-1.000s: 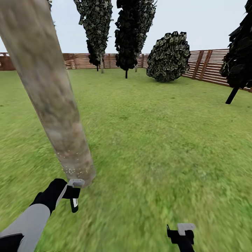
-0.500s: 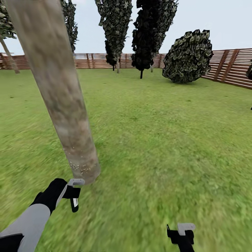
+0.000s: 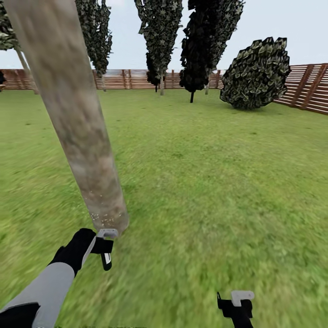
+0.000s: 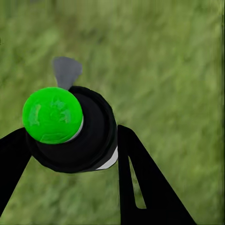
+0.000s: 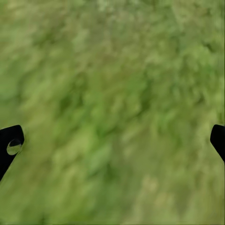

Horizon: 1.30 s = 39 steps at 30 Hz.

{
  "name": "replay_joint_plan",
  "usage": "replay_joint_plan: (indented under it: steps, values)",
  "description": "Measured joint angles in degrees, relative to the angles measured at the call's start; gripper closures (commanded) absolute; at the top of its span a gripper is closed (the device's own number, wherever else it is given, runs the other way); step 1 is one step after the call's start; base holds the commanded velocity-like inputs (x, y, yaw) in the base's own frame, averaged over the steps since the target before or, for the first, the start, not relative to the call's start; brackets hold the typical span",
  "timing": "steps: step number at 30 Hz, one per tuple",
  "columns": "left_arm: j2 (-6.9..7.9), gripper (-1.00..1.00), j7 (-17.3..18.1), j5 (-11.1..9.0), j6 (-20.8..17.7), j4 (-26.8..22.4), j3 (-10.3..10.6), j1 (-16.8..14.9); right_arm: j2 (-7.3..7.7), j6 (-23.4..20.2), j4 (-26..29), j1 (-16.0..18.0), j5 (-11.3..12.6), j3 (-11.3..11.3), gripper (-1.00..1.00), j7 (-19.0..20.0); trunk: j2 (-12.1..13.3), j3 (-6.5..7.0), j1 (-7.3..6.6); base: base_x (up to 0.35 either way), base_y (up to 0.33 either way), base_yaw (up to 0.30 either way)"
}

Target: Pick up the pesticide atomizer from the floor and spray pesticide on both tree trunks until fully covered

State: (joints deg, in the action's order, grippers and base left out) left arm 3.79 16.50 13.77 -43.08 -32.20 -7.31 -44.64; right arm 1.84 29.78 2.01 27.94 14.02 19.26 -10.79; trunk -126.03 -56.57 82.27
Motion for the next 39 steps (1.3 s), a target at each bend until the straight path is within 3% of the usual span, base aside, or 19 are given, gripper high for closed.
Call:
replay_joint_plan:
  steps: [2,4,8,11,12,13,15,17,18,19,20,22,23,25,27,29,35,39]
  values:
    - [-0.35,1.00,0.0,0.2,-1.0,-0.4,0.0,-0.3,0.00,0.0,0.0,0.0,0.0,0.0,-1.00,0.0,0.0,0.00,0.00,0.000,-0.007,0.275]
    - [-0.56,1.00,0.1,0.1,-5.1,-0.5,0.1,-1.2,0.00,0.0,0.0,0.0,0.0,0.0,-1.00,0.0,0.0,0.00,0.00,0.000,-0.002,0.277]
    - [-0.02,1.00,0.3,0.8,-12.9,-0.6,0.2,-6.7,0.00,0.0,0.0,0.0,0.0,0.0,-1.00,0.0,0.0,0.01,0.00,0.000,0.000,0.244]
    - [-0.13,1.00,0.3,0.4,-14.2,-0.5,0.2,-9.1,0.02,0.0,0.0,0.0,0.0,0.0,-1.00,0.0,0.0,0.00,0.00,0.000,0.000,0.061]
    - [-1.97,1.00,0.0,0.7,-14.1,-0.6,0.3,-10.2,0.07,0.0,0.0,0.0,0.0,0.0,-1.00,0.0,0.0,0.01,0.00,0.000,0.000,0.011]
    - [-3.41,1.00,-0.6,-0.4,-14.3,-0.5,0.3,-11.2,0.08,0.0,0.0,0.0,0.0,0.0,-1.00,0.0,0.0,0.00,0.00,0.000,0.000,0.004]
    - [-4.40,1.00,-2.5,0.9,-14.2,-0.1,0.5,-12.1,0.09,0.0,0.0,0.0,0.0,0.0,-1.00,0.0,0.0,0.00,0.00,0.000,0.000,0.002]
    - [-3.56,1.00,-3.8,1.3,-14.3,0.1,0.4,-12.5,0.09,0.0,0.0,0.0,0.0,0.0,-1.00,0.0,0.0,0.00,0.00,0.000,0.000,0.000]
    - [-2.45,1.00,-4.0,1.3,-14.3,0.2,0.4,-12.5,0.09,0.0,0.0,0.0,0.0,0.0,-1.00,0.0,0.0,0.00,0.00,0.000,0.000,0.000]
    - [-0.21,1.00,-4.0,0.8,-14.5,0.4,0.3,-12.5,0.09,0.0,0.0,0.0,-0.1,0.0,-1.00,0.0,0.0,0.00,0.00,0.000,0.000,0.000]
    - [1.61,1.00,-3.9,1.9,-14.4,0.4,0.2,-12.5,0.09,0.0,0.0,0.0,-0.1,0.0,-1.00,0.0,0.0,0.00,0.00,0.000,0.000,0.000]
    - [4.64,1.00,-3.7,1.1,-14.4,0.5,0.3,-12.3,0.09,0.0,0.0,0.0,0.0,0.0,-1.00,0.0,0.0,0.00,0.00,0.000,0.000,0.000]
    - [4.96,1.00,-3.7,0.8,-14.4,0.5,0.3,-12.1,0.09,0.0,0.0,0.0,0.0,0.0,-1.00,0.0,0.0,0.00,0.00,0.000,0.000,0.000]
    - [4.40,1.00,-3.6,0.1,-14.3,0.5,0.3,-11.9,0.09,0.0,0.0,0.0,0.0,0.0,-1.00,0.0,0.0,0.00,0.00,0.000,0.000,0.005]
    - [2.23,1.00,-3.6,-0.3,-14.4,0.5,0.2,-11.8,0.07,0.0,0.0,0.0,0.0,0.0,-1.00,0.0,0.0,0.00,0.00,0.000,0.000,0.194]
    - [1.43,1.00,-3.6,0.4,-14.3,0.3,0.4,-11.8,0.05,0.0,0.0,0.0,0.0,0.0,-1.00,0.0,0.0,0.00,0.00,0.000,0.000,0.250]
    - [2.83,1.00,-3.6,0.6,-14.3,-0.3,0.4,-11.8,0.06,0.0,0.0,0.0,0.0,0.0,-1.00,0.0,0.0,0.00,0.00,0.008,-0.077,0.140]
    - [2.43,1.00,-3.6,0.4,-14.1,-0.3,0.4,-11.8,0.09,0.0,0.0,0.0,0.0,0.0,-1.00,0.0,0.0,0.00,-0.01,0.112,-0.255,0.007]
